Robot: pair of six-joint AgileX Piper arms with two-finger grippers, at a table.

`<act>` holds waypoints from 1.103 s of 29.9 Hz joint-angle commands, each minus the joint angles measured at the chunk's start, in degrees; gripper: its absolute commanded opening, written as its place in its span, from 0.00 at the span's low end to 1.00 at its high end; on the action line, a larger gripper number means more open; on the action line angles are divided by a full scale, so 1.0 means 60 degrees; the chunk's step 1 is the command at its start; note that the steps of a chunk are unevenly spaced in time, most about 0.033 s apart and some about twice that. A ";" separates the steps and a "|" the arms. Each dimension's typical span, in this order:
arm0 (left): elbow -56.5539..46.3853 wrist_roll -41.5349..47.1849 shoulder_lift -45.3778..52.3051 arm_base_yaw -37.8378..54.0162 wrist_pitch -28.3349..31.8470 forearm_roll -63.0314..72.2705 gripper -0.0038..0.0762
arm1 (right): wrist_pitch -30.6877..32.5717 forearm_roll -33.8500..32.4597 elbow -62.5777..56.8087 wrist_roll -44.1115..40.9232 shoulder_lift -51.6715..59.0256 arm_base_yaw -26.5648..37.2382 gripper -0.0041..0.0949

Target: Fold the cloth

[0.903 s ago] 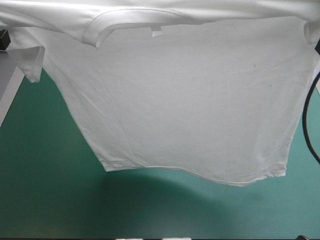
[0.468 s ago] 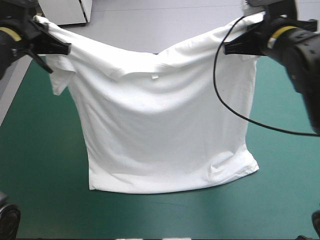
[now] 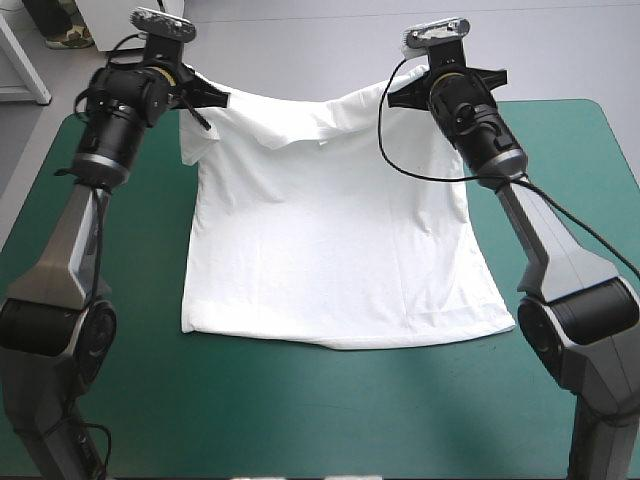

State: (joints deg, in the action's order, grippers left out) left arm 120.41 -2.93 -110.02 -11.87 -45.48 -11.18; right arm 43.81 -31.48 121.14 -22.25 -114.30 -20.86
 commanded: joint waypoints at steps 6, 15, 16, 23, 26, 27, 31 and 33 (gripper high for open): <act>0.0248 0.0489 -0.1228 -0.0029 0.2657 0.0307 0.15 | -0.1192 -0.0254 0.0238 -0.0241 -0.0880 0.0352 0.18; 0.0574 0.0489 -0.1303 -0.0029 0.3026 -0.0277 0.68 | 0.0154 0.0005 0.0627 -0.0126 -0.0652 0.0842 0.87; 0.0719 0.0489 -0.1195 -0.0029 0.2607 -0.0404 0.69 | 0.0468 0.0005 0.0743 0.0023 -0.0515 0.0868 0.89; 0.1477 0.0489 0.0126 -0.0029 -0.2727 -0.0532 0.68 | 0.3982 0.1468 0.0915 0.2556 0.0888 0.0868 0.82; 0.1477 0.0489 0.0217 -0.0029 -0.4516 -0.0365 0.67 | 0.4349 0.2042 0.0516 0.2602 0.1281 0.0868 0.75; 0.1361 0.0416 0.0217 -0.0029 -0.4773 -0.0178 0.66 | 0.4349 0.2310 0.0284 0.2602 0.1453 0.0868 0.73; 0.0094 0.0047 0.0825 -0.0029 -0.4736 0.0537 0.60 | 0.4349 0.2623 -0.1246 0.2619 0.2409 0.0868 0.70; -0.0994 0.0047 0.1369 -0.0029 -0.4736 0.0575 0.58 | 0.4349 0.2458 -0.2400 0.2619 0.3121 0.0868 0.70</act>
State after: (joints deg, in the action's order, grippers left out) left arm 119.24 -2.25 -108.75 -11.87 -71.27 -8.64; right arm 71.00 -14.94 111.85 -7.14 -103.32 -15.93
